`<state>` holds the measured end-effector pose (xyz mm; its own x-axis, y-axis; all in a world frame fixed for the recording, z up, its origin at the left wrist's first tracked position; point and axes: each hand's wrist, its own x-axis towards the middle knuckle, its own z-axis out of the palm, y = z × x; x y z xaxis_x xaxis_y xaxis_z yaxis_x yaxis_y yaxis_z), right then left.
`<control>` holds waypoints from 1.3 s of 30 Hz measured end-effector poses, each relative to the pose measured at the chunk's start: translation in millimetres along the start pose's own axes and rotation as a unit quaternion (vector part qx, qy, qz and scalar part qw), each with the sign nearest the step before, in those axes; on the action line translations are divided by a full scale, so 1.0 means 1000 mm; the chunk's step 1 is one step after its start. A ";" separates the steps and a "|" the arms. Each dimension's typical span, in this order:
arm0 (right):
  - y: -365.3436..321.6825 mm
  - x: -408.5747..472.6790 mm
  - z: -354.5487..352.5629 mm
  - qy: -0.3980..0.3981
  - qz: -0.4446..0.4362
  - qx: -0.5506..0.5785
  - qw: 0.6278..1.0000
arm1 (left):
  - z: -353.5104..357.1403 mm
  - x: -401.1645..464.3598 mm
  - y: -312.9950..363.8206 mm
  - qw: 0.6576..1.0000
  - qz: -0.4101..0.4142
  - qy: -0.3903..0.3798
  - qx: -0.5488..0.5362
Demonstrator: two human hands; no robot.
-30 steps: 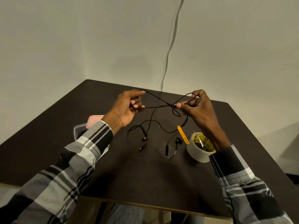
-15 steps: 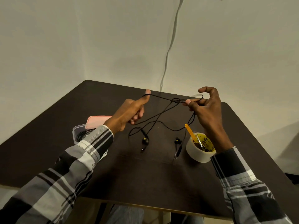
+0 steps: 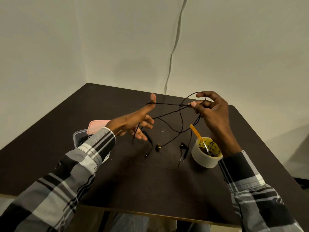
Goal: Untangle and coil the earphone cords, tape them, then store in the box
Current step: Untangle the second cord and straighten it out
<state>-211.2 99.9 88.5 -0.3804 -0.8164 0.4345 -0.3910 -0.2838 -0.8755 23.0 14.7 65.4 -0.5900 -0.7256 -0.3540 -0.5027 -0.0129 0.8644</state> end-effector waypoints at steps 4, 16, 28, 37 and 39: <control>-0.006 -0.002 0.003 -0.027 0.028 0.039 0.998 | -0.003 -0.003 -0.002 0.999 -0.001 -0.031 -0.020; -0.019 0.012 -0.015 -0.005 0.207 0.459 0.864 | -0.009 -0.003 -0.020 0.993 0.000 0.014 -0.119; 0.007 0.011 -0.012 -0.034 0.229 0.182 0.956 | -0.014 -0.004 -0.024 0.948 0.119 0.235 -0.178; 0.016 0.000 0.013 0.031 0.013 -0.221 0.975 | -0.005 -0.028 0.029 0.920 0.295 0.216 -0.138; 0.004 -0.005 0.025 -0.001 -0.027 -0.163 0.986 | -0.002 -0.033 0.040 0.921 0.309 0.217 -0.095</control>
<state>-190.1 90.5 77.2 -0.3499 -0.8053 0.4787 -0.6598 -0.1509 -0.7362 23.4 36.9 112.4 -0.3977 -0.8411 0.3666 -0.0110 0.4039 0.9147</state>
